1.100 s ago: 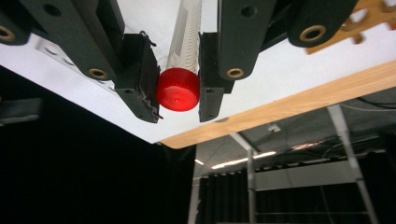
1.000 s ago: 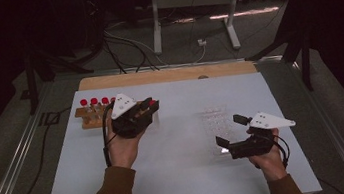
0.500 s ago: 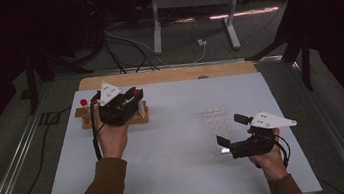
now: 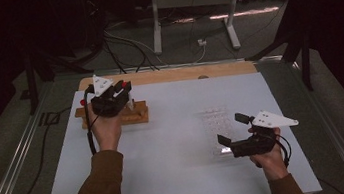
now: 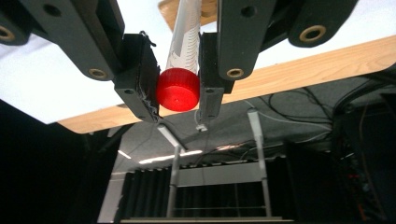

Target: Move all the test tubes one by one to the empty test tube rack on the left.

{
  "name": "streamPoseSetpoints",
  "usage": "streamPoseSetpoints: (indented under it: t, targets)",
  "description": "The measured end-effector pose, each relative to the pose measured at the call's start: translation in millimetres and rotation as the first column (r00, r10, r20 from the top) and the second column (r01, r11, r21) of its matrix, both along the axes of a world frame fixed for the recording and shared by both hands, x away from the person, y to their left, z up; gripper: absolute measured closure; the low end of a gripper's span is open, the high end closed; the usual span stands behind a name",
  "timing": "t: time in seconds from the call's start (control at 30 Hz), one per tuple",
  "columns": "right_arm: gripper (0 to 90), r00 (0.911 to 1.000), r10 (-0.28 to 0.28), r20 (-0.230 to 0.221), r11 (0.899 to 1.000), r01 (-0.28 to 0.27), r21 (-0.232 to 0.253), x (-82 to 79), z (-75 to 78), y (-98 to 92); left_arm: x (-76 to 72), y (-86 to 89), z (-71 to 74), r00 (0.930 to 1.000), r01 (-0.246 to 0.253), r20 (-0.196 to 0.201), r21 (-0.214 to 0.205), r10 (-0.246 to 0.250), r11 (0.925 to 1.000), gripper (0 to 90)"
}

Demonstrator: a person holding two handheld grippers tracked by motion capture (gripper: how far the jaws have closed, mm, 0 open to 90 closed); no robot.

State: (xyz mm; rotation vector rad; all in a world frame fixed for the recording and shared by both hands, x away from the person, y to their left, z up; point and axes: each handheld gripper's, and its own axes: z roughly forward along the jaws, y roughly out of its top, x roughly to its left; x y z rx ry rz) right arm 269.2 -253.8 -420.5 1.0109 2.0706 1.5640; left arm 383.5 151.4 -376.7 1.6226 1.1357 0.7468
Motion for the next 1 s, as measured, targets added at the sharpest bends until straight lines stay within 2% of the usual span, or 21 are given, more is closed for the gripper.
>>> streamPoseSetpoints:
  t: [0.23, 0.47, 0.53, 0.73, 1.0]
  targets:
    - [0.0, 1.0, 0.0, -0.003, 1.0, 0.0, 0.003, 0.0, -0.6, -0.3, 8.7, 9.0, -5.0, 0.9987, -0.051, -0.009, -0.014, 0.051, 0.9986, 71.3]
    - [0.0, 1.0, 0.004, -0.009, 1.0, -0.004, -0.001, 0.4, -2.2, 1.9, 14.0, 12.4, -9.2, 0.9952, -0.097, -0.011, 0.005, 0.097, 0.9952, 71.3]
    - [0.0, 1.0, 0.006, -0.008, 1.0, -0.006, -0.001, 0.3, -2.3, 2.3, 14.7, 13.4, -9.8, 0.9948, -0.101, -0.012, -0.006, 0.101, 0.9949, 71.3]
    - [0.0, 0.9999, 0.006, -0.01, 1.0, -0.006, 0.001, 0.2, -2.3, 1.3, 16.8, 13.7, -12.1, 0.9938, -0.11, -0.019, -0.003, 0.11, 0.9939, 71.3]
    - [0.0, 0.9999, 0.008, -0.011, 1.0, -0.008, 0.0, 0.4, -2.6, 0.8, 17.2, 9.5, -27.4, 0.9932, -0.104, -0.052, 0.015, 0.104, 0.9945, 71.2]
